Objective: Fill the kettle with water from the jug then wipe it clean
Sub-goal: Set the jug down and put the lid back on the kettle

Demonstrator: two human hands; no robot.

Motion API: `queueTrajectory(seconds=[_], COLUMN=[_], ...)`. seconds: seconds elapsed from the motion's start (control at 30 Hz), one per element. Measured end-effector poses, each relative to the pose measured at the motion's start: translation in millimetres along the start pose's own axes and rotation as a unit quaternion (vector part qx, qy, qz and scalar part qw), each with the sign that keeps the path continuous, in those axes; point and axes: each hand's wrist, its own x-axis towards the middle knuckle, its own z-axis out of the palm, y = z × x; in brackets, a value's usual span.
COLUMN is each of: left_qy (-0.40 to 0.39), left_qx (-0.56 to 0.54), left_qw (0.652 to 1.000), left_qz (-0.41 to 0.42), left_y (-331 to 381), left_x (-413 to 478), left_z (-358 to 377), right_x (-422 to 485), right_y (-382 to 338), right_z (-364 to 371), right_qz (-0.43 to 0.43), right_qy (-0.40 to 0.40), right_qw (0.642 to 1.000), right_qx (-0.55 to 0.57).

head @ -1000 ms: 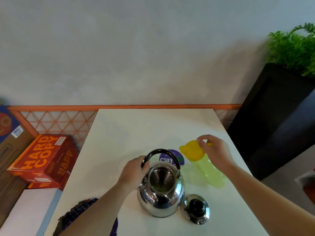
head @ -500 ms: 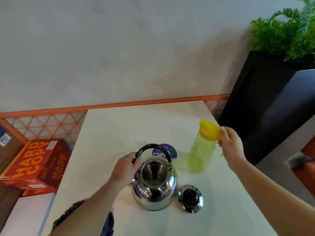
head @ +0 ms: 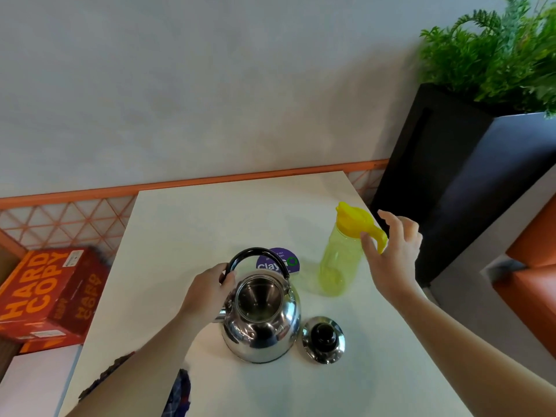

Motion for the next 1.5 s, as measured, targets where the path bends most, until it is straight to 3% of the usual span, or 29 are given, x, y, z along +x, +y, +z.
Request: queueTrajectory(seconds=[0.07, 0.17, 0.27, 0.33, 0.43, 0.73, 1.0, 1.23, 1.5], left_qy=[-0.001, 0.003, 0.006, 0.007, 0.008, 0.006, 0.004, -0.004, -0.013], left_qx=[0.001, 0.000, 0.006, 0.010, 0.008, 0.020, 0.008, 0.019, 0.039], left_qw=[1.000, 1.000, 1.000, 1.000, 1.000, 1.000, 1.000, 1.000, 0.999], left_qz=[0.000, 0.000, -0.001, -0.002, -0.006, -0.005, -0.006, 0.024, 0.031], left_y=[0.5, 1.1, 2.2, 2.0, 2.2, 6.6, 6.9, 6.8, 2.3], left_x=[-0.8, -2.2, -1.4, -1.9, -2.3, -3.8, -3.7, -3.1, 2.0], left_z=[0.1, -0.5, -1.4, -1.6, -1.2, -3.0, -3.2, -4.6, -4.9], right_x=[-17.3, -48.8, -76.0, -88.0, -100.0, -98.4, -37.2, -28.9, -34.1], right_y=[-4.5, -2.8, 7.6, 19.5, 30.1, 25.8, -45.8, -94.1, -97.8], right_z=[-0.4, 7.7, 21.4, 30.2, 37.9, 27.1, 8.8, 55.2, 92.2], right_qz=[-0.103, -0.165, -0.126, -0.083, -0.049, -0.028, -0.152, -0.213, -0.237], right_qy=[-0.006, -0.131, -0.319, -0.428, -0.514, -0.504, -0.444, -0.480, -0.524], right_qw=[0.995, 0.977, 0.939, 0.893, 0.841, 0.857, 0.883, 0.851, 0.816], right_qx=[0.007, 0.032, -0.032, -0.113, -0.161, -0.101, -0.005, -0.007, -0.059])
